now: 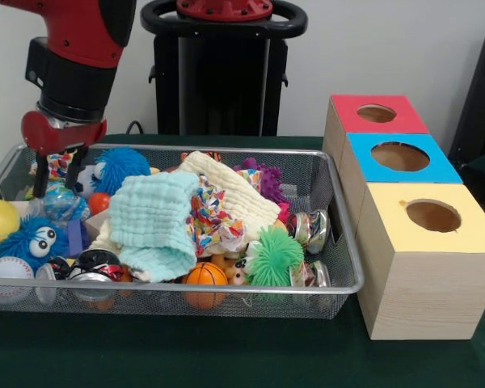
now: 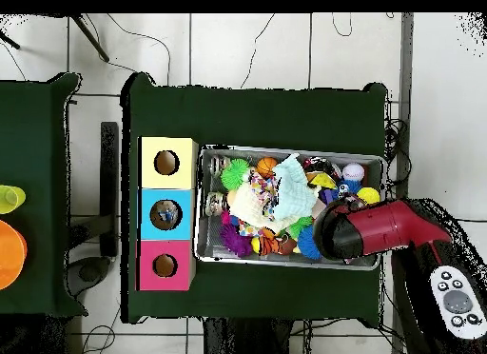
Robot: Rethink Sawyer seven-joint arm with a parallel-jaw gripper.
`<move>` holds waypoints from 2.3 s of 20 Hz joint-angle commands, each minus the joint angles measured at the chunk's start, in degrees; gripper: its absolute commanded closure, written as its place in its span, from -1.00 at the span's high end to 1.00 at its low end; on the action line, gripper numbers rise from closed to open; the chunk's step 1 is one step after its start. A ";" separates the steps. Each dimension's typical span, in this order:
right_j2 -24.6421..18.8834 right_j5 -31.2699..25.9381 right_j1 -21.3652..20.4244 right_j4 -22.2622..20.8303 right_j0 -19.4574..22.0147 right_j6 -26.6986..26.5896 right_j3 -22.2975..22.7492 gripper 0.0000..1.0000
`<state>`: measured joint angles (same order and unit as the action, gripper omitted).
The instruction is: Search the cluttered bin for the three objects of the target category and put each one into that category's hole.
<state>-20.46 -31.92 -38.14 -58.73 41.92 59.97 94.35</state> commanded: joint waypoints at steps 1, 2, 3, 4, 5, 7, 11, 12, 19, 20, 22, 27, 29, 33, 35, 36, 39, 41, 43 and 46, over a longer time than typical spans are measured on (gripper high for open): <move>-2.82 2.89 3.76 -6.34 -0.81 -10.01 1.14 1.00; -3.63 2.39 3.59 -6.41 -0.24 -12.36 1.16 1.00; -4.18 2.27 3.42 -6.36 0.39 -13.75 1.35 1.00; -4.99 1.54 2.97 -5.86 1.04 -15.73 1.28 1.00; -5.47 1.69 2.90 -6.02 1.63 -16.87 1.42 1.00; -7.92 0.98 2.94 -5.64 3.45 -22.78 1.86 1.00; -12.97 -0.56 2.31 -3.17 8.30 -30.74 3.35 1.00; -14.13 -1.39 2.57 -2.42 9.54 -32.47 3.28 1.00; -16.84 -3.78 5.81 -2.54 10.53 -34.74 -1.16 1.00; -16.14 -3.46 6.66 -3.34 9.06 -32.88 -2.28 1.00; -14.26 -2.17 7.29 -4.29 6.72 -28.04 -3.59 1.00; -7.81 2.22 7.90 -6.80 0.17 -12.99 -5.87 1.00; -6.82 2.02 8.18 -5.94 -0.89 -11.49 -6.44 1.00; -5.98 0.23 6.30 -3.02 -1.97 -12.17 -4.49 1.00; -7.19 -0.52 2.30 0.03 0.07 -15.40 0.10 1.00; -7.46 0.24 -1.77 1.29 2.60 -17.18 5.21 1.00; -8.62 -0.65 -4.25 3.61 5.90 -21.59 8.27 1.00; -8.11 -1.65 -5.75 4.04 6.28 -22.43 9.27 1.00; -8.57 -2.97 -8.10 5.20 7.51 -24.38 11.39 1.00; -9.23 -3.95 -11.58 6.52 8.83 -25.67 14.13 1.00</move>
<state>-28.97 -31.79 -42.89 -54.60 47.90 41.97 99.86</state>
